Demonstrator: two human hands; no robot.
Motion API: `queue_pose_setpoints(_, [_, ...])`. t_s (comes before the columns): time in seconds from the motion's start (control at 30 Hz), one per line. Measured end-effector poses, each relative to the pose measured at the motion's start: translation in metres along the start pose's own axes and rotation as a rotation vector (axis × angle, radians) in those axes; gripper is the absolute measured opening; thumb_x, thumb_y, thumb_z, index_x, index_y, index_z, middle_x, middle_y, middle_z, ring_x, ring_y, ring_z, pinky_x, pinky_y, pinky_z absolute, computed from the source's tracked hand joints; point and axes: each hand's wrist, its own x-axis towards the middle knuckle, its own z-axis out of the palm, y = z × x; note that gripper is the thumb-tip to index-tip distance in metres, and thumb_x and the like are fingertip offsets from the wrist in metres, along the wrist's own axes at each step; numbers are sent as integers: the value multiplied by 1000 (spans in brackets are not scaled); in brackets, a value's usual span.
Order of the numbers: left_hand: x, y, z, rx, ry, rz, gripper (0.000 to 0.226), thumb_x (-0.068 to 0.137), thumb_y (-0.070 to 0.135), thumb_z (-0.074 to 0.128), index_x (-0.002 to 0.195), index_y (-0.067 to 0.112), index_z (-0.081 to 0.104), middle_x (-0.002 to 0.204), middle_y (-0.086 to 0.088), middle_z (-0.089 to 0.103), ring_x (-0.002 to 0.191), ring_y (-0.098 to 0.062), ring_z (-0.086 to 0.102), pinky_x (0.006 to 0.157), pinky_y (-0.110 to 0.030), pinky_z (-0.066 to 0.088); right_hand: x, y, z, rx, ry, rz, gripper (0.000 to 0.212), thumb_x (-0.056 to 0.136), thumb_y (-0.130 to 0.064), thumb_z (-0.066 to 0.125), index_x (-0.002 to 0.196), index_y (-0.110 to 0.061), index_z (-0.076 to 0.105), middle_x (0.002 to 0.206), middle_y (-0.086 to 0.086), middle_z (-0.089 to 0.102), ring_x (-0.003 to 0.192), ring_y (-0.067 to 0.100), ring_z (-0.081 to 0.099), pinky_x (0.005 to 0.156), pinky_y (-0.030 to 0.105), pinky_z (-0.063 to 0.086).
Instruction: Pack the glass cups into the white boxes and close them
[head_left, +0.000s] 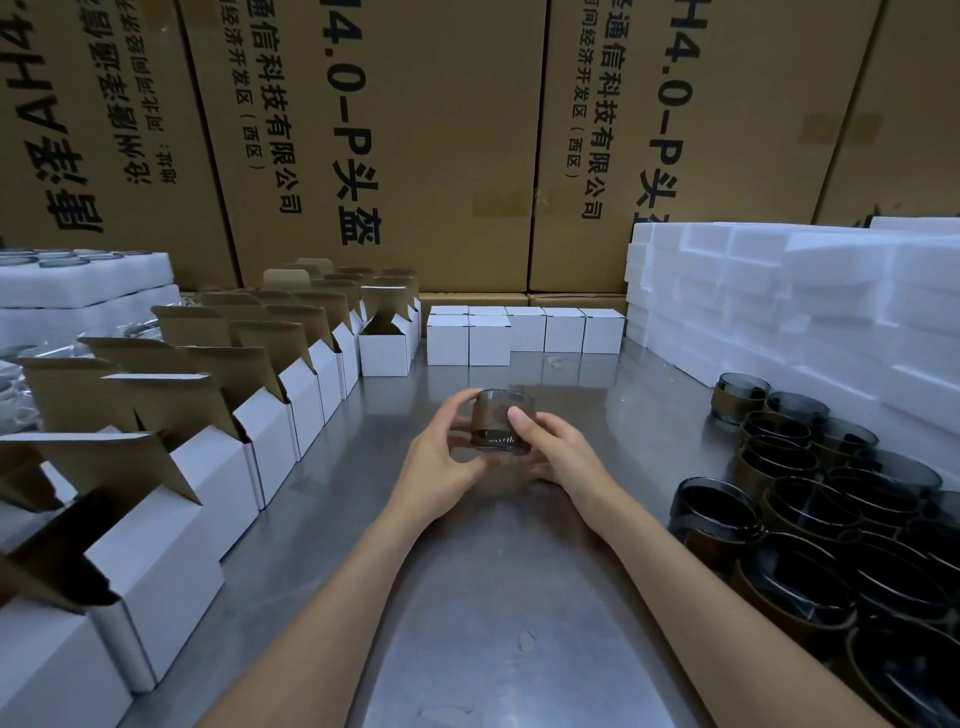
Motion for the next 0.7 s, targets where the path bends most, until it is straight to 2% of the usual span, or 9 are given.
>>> queue_pose_setpoints(0.1, [0, 2, -2, -41, 46, -55, 59, 66, 27, 86, 115, 34, 53, 99, 19, 63, 95, 4, 61, 77, -6, 44, -1, -1, -1, -20, -56, 15, 51, 71, -64, 60, 96, -19, 64, 79, -3, 62, 61, 3, 57, 62, 16, 46])
queue_pose_setpoints(0.2, [3, 3, -2, -96, 69, -136, 44, 66, 32, 85, 102, 25, 60, 97, 15, 68, 93, 5, 62, 74, -8, 46, -1, -2, -5, -26, -146, 18, 60, 62, -71, 60, 101, -26, 66, 85, -8, 65, 69, 3, 59, 67, 16, 47])
queue_pose_setpoints(0.3, [3, 5, -2, -232, 77, -202, 33, 71, 38, 79, 90, 18, 63, 84, 5, 72, 73, 1, 67, 60, -11, 49, -1, -2, -7, -57, -178, 36, 62, 62, -71, 61, 99, -22, 68, 88, -6, 68, 73, 7, 57, 74, 21, 47])
queue_pose_setpoints(0.37, [3, 8, -4, -289, 74, -261, 48, 66, 58, 69, 85, 14, 63, 70, 4, 70, 59, -3, 66, 56, -15, 49, -1, -3, -5, -115, -172, 56, 71, 58, -76, 58, 96, -17, 67, 83, -3, 71, 70, 7, 58, 75, 22, 48])
queue_pose_setpoints(0.43, [3, 8, -7, -263, 57, -303, 65, 57, 74, 57, 79, 14, 63, 57, 2, 67, 52, -7, 63, 56, -18, 48, -2, -6, -1, -155, -195, 60, 69, 58, -78, 56, 88, -17, 67, 78, 0, 74, 67, 5, 63, 72, 18, 50])
queue_pose_setpoints(0.53, [3, 5, -9, -237, 41, -311, 73, 58, 81, 48, 75, 12, 64, 64, -13, 68, 47, -10, 58, 61, -25, 48, -4, -7, 1, -153, -215, 46, 66, 61, -79, 59, 77, -17, 73, 81, 7, 75, 75, 11, 71, 67, 15, 52])
queue_pose_setpoints(0.6, [3, 6, -9, -229, 38, -308, 72, 61, 79, 48, 75, 10, 64, 69, -20, 67, 47, -11, 56, 65, -30, 49, -4, -7, 0, -146, -235, 60, 65, 62, -79, 62, 72, -16, 77, 84, 10, 75, 83, 18, 72, 72, 19, 54])
queue_pose_setpoints(0.63, [3, 6, -9, -231, 44, -311, 70, 61, 79, 49, 73, 12, 63, 65, -18, 66, 46, -11, 55, 64, -29, 49, -4, -7, 0, -149, -249, 76, 66, 64, -78, 62, 75, -15, 78, 87, 11, 75, 87, 20, 72, 79, 22, 54])
queue_pose_setpoints(0.7, [3, 8, -10, -248, 67, -318, 63, 59, 78, 52, 71, 16, 62, 53, -1, 60, 47, -10, 53, 59, -23, 47, -4, -7, -1, -147, -273, 104, 64, 67, -76, 63, 85, -16, 78, 94, 8, 75, 93, 19, 71, 91, 29, 50])
